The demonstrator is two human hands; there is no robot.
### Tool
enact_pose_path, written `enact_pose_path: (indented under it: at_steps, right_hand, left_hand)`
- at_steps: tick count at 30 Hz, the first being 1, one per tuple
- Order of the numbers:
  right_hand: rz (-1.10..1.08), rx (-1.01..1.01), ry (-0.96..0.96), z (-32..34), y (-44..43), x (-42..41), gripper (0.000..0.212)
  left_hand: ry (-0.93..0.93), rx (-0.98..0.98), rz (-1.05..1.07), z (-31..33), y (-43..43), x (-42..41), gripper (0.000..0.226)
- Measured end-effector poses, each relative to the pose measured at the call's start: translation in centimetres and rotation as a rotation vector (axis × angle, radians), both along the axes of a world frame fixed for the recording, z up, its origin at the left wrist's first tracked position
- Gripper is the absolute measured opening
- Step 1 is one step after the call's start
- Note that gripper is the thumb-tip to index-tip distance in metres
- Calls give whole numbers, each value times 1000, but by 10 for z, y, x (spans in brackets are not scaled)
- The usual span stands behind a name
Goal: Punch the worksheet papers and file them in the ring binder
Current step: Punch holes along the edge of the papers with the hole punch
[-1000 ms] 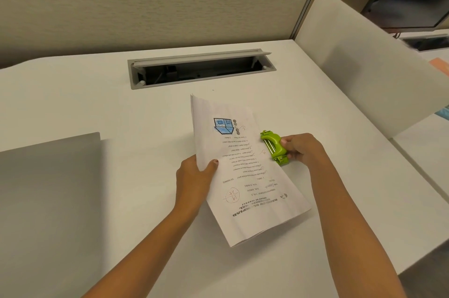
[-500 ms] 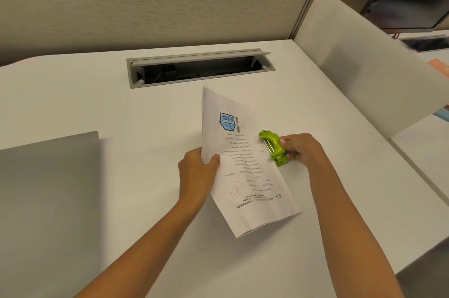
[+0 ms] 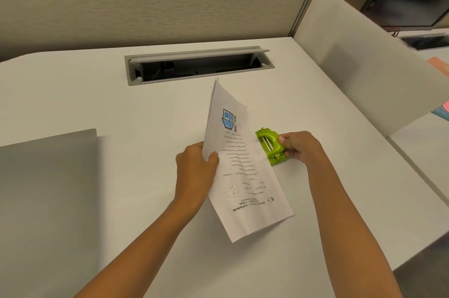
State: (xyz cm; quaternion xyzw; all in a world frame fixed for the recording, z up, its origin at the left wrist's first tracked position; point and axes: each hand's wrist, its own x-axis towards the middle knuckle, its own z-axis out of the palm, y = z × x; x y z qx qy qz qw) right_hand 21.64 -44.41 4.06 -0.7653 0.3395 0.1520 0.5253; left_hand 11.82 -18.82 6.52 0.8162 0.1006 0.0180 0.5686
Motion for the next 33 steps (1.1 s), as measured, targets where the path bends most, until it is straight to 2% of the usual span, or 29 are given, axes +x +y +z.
enact_pose_path:
  at_steps: [6,14,19,33]
  right_hand:
    - [7,-2,-8,4,3,-2,16]
    - [2,-6,-2,3,3,-2,24]
    - [-4,-9,4,4,3,-2,21]
    - [-3,-7,10,4,2,-2,23]
  left_hand:
    - [-49,71,-28,13,0,4,18]
    - [-28,68,12,17,5,5,6]
    - [-11,80,-5,14,0,7,17]
    - [-33,48,0,5,-5,7,19]
